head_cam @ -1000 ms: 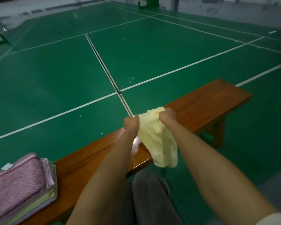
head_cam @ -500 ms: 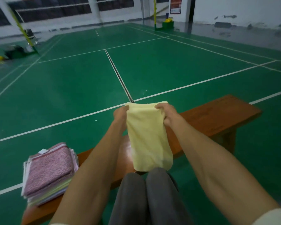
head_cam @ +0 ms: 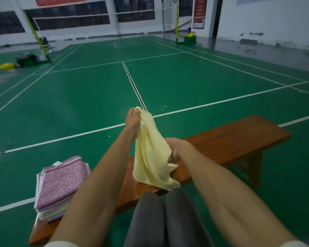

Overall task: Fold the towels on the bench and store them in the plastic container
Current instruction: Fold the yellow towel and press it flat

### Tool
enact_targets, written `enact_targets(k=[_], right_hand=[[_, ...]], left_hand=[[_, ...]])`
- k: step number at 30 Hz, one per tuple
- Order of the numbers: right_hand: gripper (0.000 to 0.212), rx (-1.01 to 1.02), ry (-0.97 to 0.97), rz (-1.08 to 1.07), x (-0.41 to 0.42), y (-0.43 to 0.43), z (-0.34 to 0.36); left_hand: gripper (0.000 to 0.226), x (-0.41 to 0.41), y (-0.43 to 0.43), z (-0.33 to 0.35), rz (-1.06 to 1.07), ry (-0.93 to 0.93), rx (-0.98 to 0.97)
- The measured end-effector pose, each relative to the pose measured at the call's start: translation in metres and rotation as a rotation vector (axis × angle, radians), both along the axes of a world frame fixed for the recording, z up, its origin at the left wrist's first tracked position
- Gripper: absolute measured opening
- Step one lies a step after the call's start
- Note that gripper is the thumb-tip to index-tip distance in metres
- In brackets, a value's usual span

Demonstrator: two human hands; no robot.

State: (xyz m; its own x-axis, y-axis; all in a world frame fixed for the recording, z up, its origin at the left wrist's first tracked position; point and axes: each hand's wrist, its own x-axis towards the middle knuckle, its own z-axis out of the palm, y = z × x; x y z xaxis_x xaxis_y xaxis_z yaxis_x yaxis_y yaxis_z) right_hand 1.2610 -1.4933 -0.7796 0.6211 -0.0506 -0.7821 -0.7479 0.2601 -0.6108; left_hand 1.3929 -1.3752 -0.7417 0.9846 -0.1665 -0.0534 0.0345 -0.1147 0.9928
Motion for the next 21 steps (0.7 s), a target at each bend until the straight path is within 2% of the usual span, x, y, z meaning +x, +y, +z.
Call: enact_targets(k=[2,3,5,8,10,12,14,16,21], right_hand=[[0.075,-0.048,0.021,0.167,0.004,-0.001,0.002],[0.082,-0.078,0.023,0.267,0.006,-0.001,0.002],[0.078,-0.173,0.005,0.391,0.002,-0.002,0.009],[0.087,-0.115,-0.110,0.344,0.004,-0.009,0.016],[0.062,-0.061,-0.289,0.168,0.010,-0.012,0.021],[0.027,0.019,-0.475,-0.186,0.017,-0.017,0.023],[0.013,0.114,-0.589,-0.487,0.024,-0.021,0.031],[0.016,0.101,-0.599,-0.555,0.028,-0.022,0.035],[0.016,0.095,-0.526,-0.459,0.027,-0.026,0.040]], left_hand=[[0.025,0.003,0.004,0.002,0.021,-0.014,0.004],[0.026,0.003,0.006,0.004,0.031,-0.021,0.002],[0.026,0.006,0.011,0.006,0.045,-0.041,-0.007],[0.028,0.010,0.016,0.010,0.061,-0.097,0.055],[0.030,0.013,0.021,0.010,0.065,-0.131,0.132],[0.029,0.016,0.027,0.010,0.078,-0.142,0.181],[0.024,0.019,0.031,0.009,0.101,-0.142,0.182],[0.020,0.020,0.033,0.009,0.118,-0.141,0.194],[0.021,0.019,0.035,0.014,0.147,-0.112,0.165]])
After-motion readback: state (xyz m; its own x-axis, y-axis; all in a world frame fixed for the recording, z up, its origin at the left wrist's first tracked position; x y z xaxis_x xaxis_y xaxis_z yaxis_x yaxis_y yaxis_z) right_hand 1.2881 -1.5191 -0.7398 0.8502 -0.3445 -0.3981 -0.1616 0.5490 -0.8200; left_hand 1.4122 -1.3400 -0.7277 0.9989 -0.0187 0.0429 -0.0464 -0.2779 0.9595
